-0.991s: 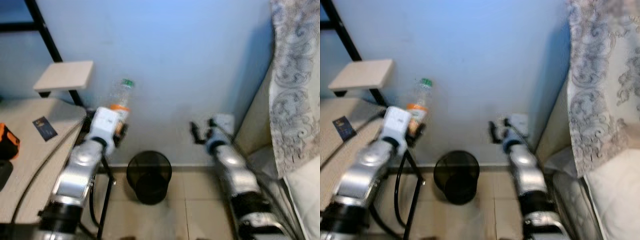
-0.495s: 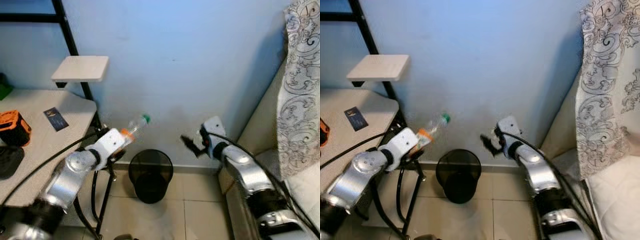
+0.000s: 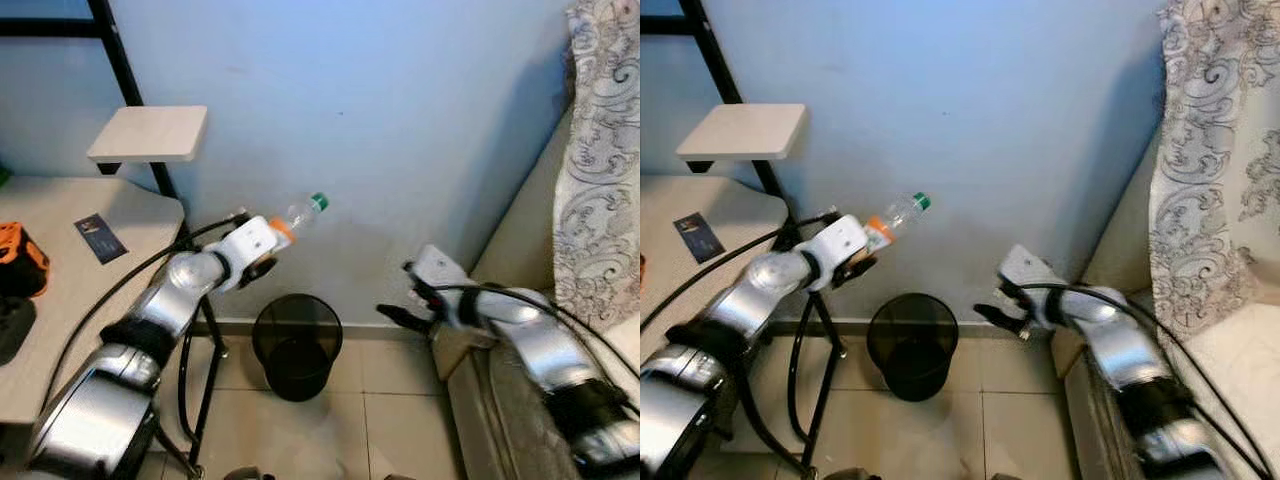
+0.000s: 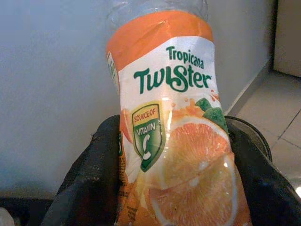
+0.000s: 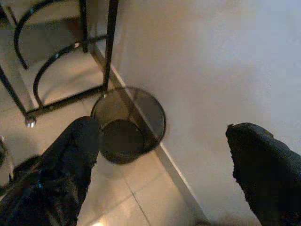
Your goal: Clean up the room
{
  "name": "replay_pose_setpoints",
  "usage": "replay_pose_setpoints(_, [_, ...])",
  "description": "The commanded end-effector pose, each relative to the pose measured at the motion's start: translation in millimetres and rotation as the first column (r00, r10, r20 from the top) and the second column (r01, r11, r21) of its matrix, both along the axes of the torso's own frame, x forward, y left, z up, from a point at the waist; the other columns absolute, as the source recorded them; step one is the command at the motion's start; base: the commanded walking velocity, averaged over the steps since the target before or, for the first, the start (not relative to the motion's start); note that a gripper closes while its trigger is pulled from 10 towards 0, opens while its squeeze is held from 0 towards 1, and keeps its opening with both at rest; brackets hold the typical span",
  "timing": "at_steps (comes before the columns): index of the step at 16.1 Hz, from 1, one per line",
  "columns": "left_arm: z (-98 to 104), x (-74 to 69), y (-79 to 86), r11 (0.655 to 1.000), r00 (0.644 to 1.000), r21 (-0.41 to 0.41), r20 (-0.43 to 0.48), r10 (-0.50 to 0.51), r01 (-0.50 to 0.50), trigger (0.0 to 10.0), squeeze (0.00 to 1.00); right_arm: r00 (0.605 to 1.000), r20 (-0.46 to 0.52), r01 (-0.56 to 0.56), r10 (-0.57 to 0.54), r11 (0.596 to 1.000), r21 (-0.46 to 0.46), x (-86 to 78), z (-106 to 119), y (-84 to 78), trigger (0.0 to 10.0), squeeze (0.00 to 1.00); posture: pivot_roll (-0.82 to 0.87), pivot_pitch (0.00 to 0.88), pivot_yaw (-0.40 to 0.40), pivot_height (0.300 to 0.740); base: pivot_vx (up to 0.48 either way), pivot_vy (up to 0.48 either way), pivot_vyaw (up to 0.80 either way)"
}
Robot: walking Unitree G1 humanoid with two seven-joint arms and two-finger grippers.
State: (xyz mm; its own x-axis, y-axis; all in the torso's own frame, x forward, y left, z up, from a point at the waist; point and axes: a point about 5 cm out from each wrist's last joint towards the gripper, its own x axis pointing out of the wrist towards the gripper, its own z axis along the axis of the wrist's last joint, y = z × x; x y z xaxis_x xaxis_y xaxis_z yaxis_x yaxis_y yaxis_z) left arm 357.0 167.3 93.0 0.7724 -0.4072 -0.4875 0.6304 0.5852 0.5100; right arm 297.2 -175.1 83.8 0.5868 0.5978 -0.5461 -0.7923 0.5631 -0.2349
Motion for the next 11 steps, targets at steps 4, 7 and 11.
replay_pose_setpoints(4, [6.2, 9.3, -2.0, 1.000, 1.000, 0.005, 0.022, 0.019, -0.019, 10.0, 0.00, 1.000, -0.005, -0.009, 0.008, 0.999, -0.039, -9.0, 9.5, -11.1, 10.0, 0.00, -0.22, 0.000, 0.025, 0.740, 0.000, 0.000, 0.00])
replay_pose_setpoints(7, [10.3, 14.0, -4.1, 1.000, 0.999, 0.010, 0.043, 0.020, -0.020, 10.0, 0.00, 0.998, -0.040, -0.047, 0.045, 0.998, -0.041, -21.0, 13.7, -12.0, 10.0, 0.00, -0.24, 0.000, 0.026, 0.740, 0.000, 0.000, 0.00])
replay_pose_setpoints(11, [16.1, 17.6, -6.3, 0.999, 0.999, -0.035, 0.044, 0.026, -0.025, 10.0, 1.00, 0.997, -0.055, -0.059, 0.056, 0.997, -0.045, -23.8, 15.8, -11.7, 10.0, 0.00, -0.24, 0.000, 0.021, 0.740, 0.000, 0.000, 0.00])
